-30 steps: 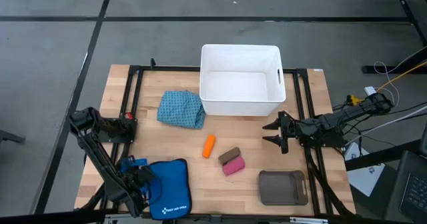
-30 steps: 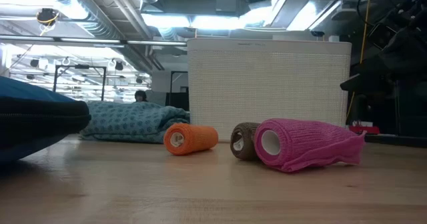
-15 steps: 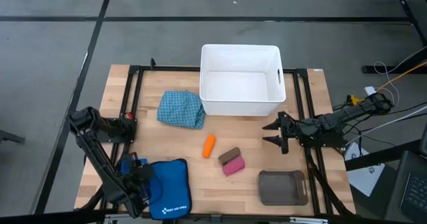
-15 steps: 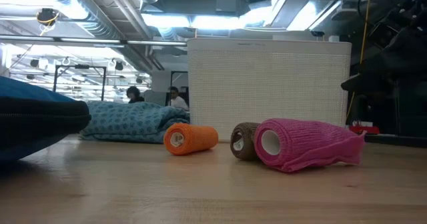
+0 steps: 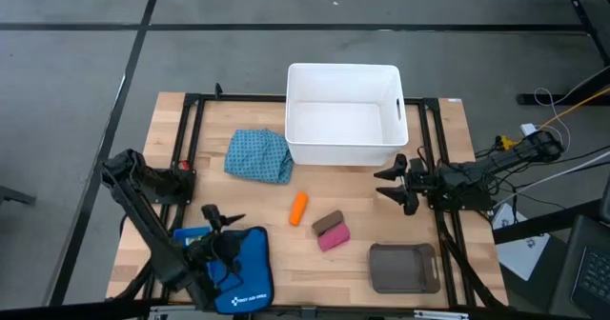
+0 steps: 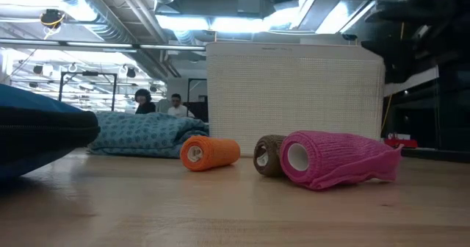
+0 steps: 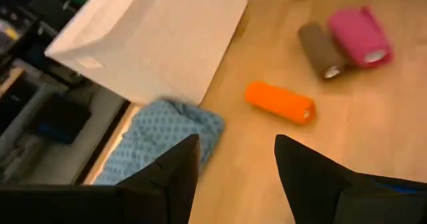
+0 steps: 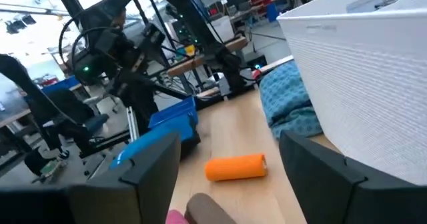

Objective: Pick & place medical supplies in basket/bin
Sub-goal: Put the pink bandage into the black bin

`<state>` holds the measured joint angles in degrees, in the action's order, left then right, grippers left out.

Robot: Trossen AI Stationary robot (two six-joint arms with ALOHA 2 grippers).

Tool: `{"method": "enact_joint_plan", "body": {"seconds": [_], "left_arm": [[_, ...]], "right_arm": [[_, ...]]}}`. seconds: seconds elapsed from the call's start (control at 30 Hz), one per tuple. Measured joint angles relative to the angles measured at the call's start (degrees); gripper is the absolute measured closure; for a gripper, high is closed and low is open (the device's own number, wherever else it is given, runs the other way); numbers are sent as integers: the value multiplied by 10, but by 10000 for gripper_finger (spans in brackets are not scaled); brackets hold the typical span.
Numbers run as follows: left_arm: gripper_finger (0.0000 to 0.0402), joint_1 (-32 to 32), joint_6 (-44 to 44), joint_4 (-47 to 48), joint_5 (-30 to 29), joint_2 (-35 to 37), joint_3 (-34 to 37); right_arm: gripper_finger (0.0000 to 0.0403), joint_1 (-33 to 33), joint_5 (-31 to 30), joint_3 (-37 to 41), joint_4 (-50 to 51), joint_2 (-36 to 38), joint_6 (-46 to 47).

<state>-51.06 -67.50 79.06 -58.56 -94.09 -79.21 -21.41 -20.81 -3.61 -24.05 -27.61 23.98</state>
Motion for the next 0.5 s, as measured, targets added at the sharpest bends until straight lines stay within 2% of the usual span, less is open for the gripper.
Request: {"method": "enact_joint_plan", "body": {"seconds": [0.13,0.27,0.4,0.5], "left_arm": [[225,39,92,-112,66,36,57],[237,94,260,-315,156,88,132],[244,162,411,-529,251,132,217],[245,210,475,-628,297,151,267]], "right_arm": [[147,0,-5,-49,0,-67,-32],[147,0,18,-126,14,-161,-85],[147,0,40,-226,131,-271,-129],[147,0,57,-305,253,-357,-131]]}}
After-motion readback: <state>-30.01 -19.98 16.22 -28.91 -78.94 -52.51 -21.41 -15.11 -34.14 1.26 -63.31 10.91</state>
